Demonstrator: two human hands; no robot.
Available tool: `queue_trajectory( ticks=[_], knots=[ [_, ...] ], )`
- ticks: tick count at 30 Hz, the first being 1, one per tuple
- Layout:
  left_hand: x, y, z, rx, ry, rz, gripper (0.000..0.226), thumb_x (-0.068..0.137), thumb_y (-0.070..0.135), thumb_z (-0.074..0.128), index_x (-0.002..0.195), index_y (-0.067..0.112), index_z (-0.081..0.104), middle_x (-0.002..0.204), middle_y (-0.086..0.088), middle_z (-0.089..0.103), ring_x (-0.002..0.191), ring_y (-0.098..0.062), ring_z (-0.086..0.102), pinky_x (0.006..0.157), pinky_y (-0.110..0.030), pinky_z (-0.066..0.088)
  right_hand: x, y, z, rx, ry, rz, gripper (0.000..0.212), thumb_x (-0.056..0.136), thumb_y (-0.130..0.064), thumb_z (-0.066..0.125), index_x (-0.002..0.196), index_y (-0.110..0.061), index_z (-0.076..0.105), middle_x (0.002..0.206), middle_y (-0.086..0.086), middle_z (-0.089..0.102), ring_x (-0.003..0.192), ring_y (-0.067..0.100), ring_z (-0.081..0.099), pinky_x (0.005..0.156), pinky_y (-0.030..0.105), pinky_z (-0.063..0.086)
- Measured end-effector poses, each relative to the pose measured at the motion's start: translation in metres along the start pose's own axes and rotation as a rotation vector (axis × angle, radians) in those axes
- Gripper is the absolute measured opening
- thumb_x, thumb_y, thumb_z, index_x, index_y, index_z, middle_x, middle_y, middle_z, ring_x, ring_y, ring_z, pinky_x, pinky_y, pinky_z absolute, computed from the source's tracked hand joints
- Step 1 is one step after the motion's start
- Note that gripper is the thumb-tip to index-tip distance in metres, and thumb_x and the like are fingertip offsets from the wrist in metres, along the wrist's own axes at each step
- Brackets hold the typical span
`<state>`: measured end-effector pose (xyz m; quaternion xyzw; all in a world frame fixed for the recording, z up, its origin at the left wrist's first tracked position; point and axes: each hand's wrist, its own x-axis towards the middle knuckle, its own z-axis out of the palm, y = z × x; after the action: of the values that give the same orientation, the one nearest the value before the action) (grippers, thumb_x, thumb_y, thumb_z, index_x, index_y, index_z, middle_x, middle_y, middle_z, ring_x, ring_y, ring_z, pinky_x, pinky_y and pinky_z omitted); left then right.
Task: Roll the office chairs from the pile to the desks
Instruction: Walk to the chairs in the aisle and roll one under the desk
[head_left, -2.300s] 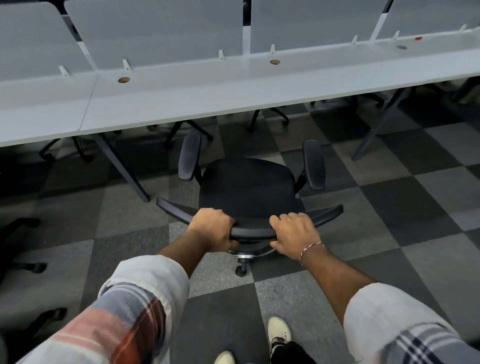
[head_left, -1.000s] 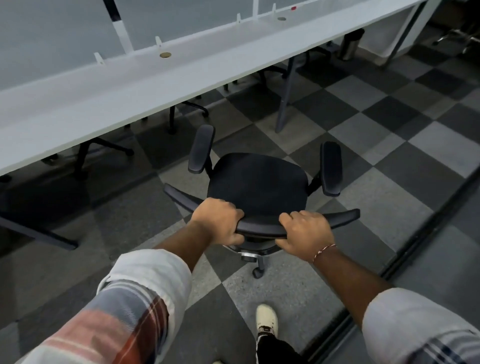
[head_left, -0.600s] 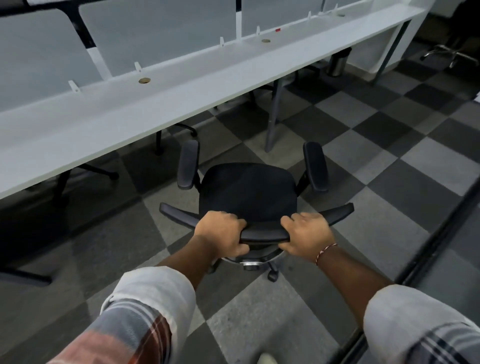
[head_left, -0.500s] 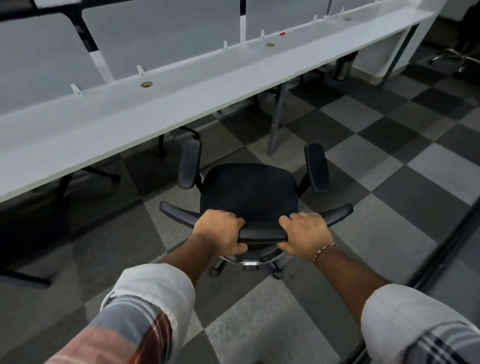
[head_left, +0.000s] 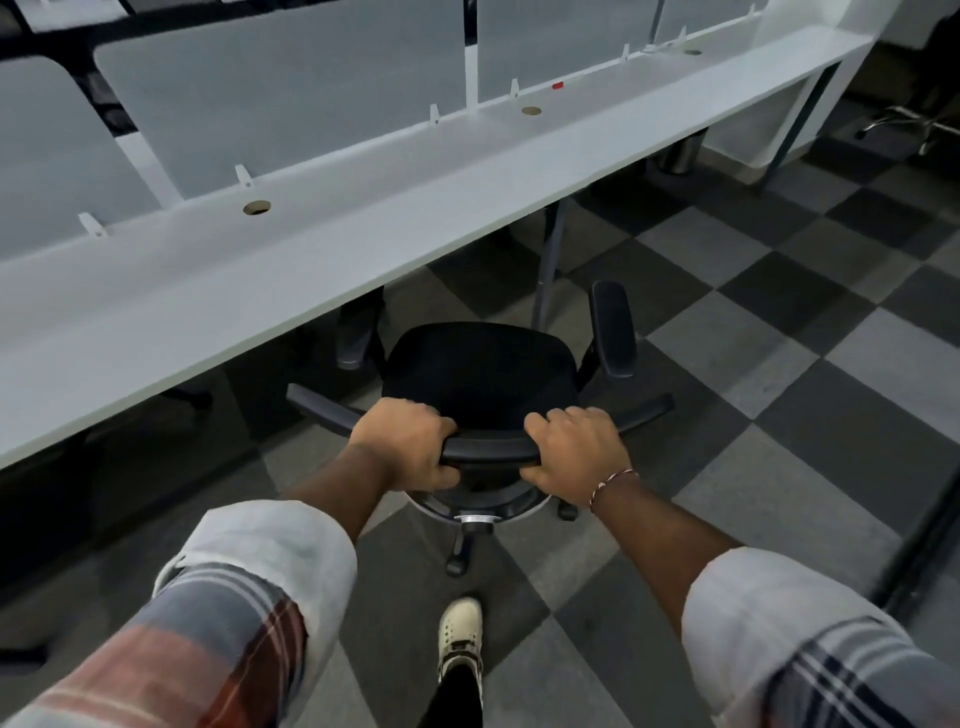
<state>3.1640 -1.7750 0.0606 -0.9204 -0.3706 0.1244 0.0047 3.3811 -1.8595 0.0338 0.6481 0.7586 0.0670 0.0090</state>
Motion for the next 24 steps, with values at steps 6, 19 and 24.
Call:
queue_trajectory(
  ticks=[6,19,24],
  knots=[
    [0.053,-0.046,-0.006,-0.036,-0.027,-0.034,0.038,0.078,0.064,0.052,0.097,0.032,0.062,0.087,0.01,0.06,0.08,-0.015,0.061,0.064,-0.031,0.041,0.077,0.016,0.009,0.008,-0.023,0.02,0.043,0.071,-0.055,0.073,0.092,-0.021,0.057,0.078,0.001,0.061,0.074,0.024,0.061,0.067,0.036,0.043],
    [0.08,-0.046,-0.013,-0.045,-0.049,-0.067,0.032,0.084,0.061,0.053,0.09,0.03,0.06,0.073,0.009,0.056,0.066,-0.013,0.055,0.055,-0.03,0.036,0.102,0.04,0.023,-0.006,0.066,0.003,0.052,0.042,-0.045,0.089,0.068,-0.018,0.053,0.056,0.001,0.053,0.05,0.025,0.054,0.053,0.034,0.041],
    [0.057,-0.029,-0.011,-0.018,-0.054,-0.048,0.034,0.08,0.061,0.054,0.09,0.029,0.062,0.074,0.009,0.059,0.066,-0.015,0.056,0.057,-0.03,0.037,0.068,0.028,0.018,-0.036,0.033,0.022,0.047,0.052,-0.051,0.084,0.072,-0.021,0.055,0.061,-0.001,0.058,0.057,0.023,0.058,0.057,0.034,0.04]
  ],
)
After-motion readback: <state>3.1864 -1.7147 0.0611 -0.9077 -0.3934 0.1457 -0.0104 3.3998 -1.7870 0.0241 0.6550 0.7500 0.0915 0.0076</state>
